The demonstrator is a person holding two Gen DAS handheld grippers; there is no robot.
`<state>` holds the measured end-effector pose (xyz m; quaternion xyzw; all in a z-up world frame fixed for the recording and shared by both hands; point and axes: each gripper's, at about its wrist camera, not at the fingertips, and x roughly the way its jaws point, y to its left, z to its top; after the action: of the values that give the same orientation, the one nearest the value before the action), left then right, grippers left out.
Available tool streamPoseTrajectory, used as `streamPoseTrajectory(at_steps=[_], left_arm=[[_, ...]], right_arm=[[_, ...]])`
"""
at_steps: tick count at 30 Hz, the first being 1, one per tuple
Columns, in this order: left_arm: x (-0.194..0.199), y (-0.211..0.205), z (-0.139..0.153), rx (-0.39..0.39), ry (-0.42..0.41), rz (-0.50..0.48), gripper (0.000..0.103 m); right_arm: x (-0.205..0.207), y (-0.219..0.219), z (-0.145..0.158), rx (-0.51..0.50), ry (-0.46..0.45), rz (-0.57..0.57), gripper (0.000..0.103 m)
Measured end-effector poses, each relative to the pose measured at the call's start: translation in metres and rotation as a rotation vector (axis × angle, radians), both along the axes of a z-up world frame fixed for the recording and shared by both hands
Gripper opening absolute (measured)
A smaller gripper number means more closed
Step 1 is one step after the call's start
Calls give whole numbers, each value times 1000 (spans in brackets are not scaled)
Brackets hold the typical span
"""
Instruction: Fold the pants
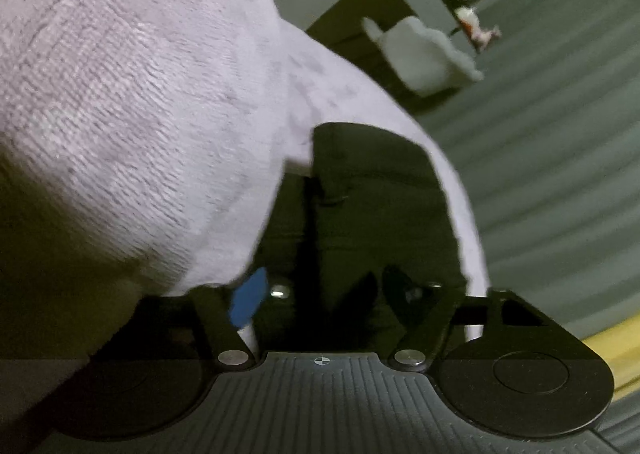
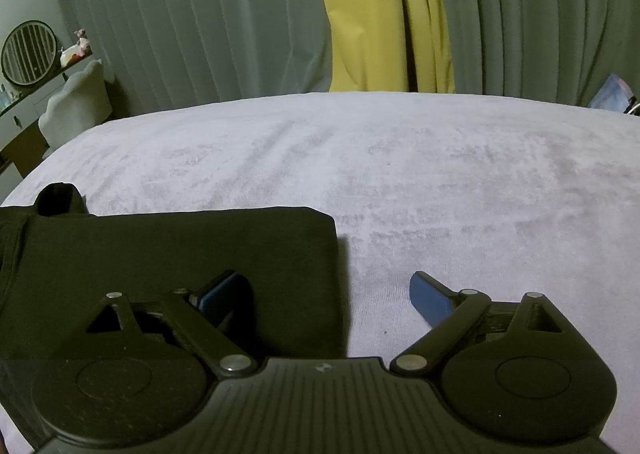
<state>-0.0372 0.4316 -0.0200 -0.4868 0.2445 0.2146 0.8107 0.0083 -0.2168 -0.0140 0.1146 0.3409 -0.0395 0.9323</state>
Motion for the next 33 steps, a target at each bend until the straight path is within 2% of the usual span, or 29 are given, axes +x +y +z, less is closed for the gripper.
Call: streamPoseTrajectory(at_steps=[3, 6, 8, 9, 12, 19, 20, 21, 22, 25, 26, 28, 31, 32, 33], left_arm=[[-1, 0, -1, 94, 80, -24, 61], [1, -3, 1, 103, 87, -25, 63], [6, -1, 1, 87, 72, -17, 76], [10, 0, 0, 71, 54, -20, 88], [23, 0, -1, 45, 26, -11, 100], [17, -3, -10, 32, -75, 50, 102], [16, -4, -9, 45, -83, 37, 100], [16, -5, -9, 60, -83, 27, 94], [14, -6, -9, 73, -75, 22, 82], [6, -3, -11, 74, -86, -1, 63], [4, -3, -10, 67, -96, -6, 60], [0, -3, -7, 59, -153, -28, 44], [-7, -3, -3, 54, -290, -76, 41], [-6, -3, -2, 54, -295, -77, 43], [-4, -4, -2, 57, -283, -69, 51]], right_arm=[[1, 0, 0, -2, 0, 1, 95], [1, -1, 0, 4, 0, 2, 95], [1, -1, -1, 6, 0, 2, 95], [1, -1, -1, 7, 1, 3, 95], [2, -1, -1, 8, 1, 4, 96], [2, -1, 0, 11, 1, 4, 97], [2, -1, 0, 11, 0, 6, 97], [3, -1, 0, 12, -1, 7, 97], [3, -1, 0, 12, -1, 7, 97], [4, -1, 0, 20, -3, 10, 97], [4, -1, 0, 20, -3, 10, 97], [4, -1, 0, 23, -4, 10, 97], [4, -1, 0, 24, -4, 10, 97], [4, -1, 0, 24, -4, 10, 97], [4, -1, 0, 25, -4, 10, 97]])
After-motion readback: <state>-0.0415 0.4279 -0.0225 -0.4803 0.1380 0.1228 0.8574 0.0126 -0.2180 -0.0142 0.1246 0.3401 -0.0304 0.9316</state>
